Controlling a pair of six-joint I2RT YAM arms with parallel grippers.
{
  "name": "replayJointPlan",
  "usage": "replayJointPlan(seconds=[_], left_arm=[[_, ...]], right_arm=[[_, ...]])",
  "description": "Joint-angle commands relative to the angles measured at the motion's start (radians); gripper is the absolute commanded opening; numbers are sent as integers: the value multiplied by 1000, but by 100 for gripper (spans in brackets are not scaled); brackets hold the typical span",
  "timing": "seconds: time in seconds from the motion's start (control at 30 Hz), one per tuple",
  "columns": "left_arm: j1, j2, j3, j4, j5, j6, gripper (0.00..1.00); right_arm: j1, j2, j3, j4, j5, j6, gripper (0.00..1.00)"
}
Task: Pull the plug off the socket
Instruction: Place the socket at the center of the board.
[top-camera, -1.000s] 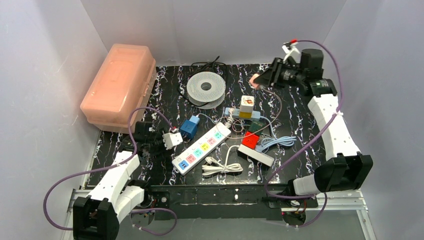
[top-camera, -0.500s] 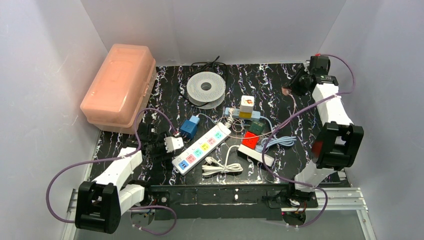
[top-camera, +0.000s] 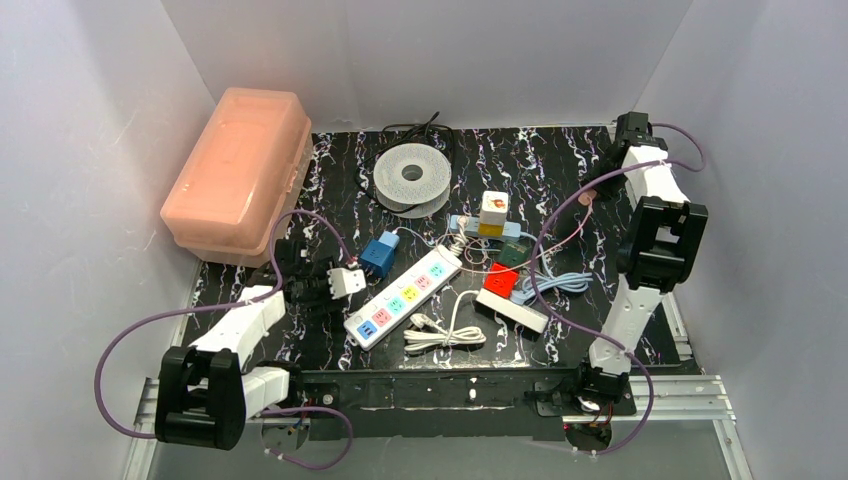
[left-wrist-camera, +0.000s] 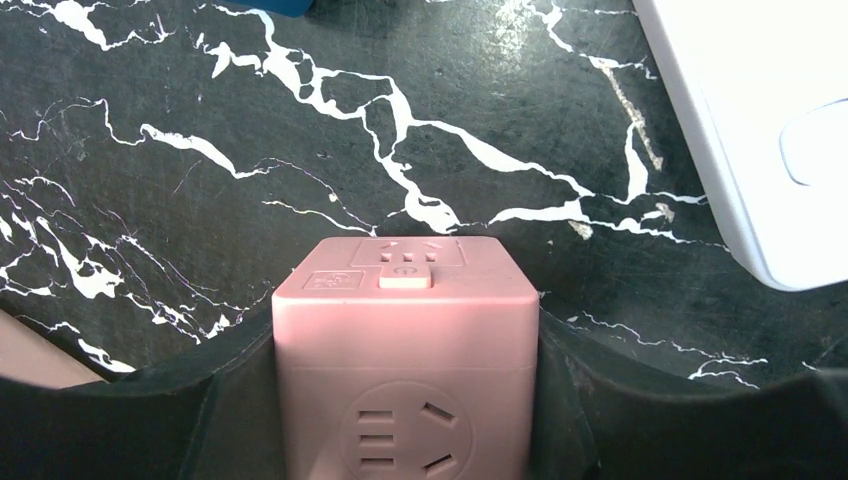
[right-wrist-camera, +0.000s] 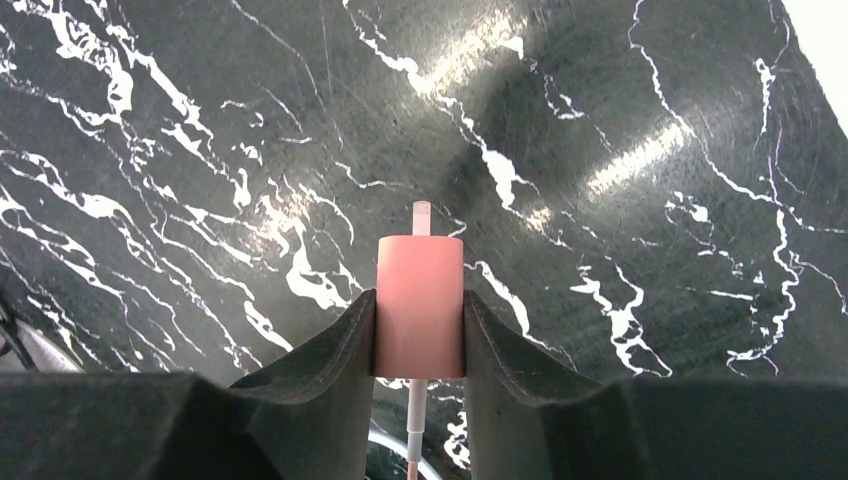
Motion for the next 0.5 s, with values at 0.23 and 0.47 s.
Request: replayJointPlan(seconds=[0.23,0.47], left_arm=[[9,-41,-23,-293,22,60,98],[9,-72,88,-399,48,-6,98]], right_arm=[[-6,122,90,-38,24,24,34],[-5,139,95,-52,1,2,69]])
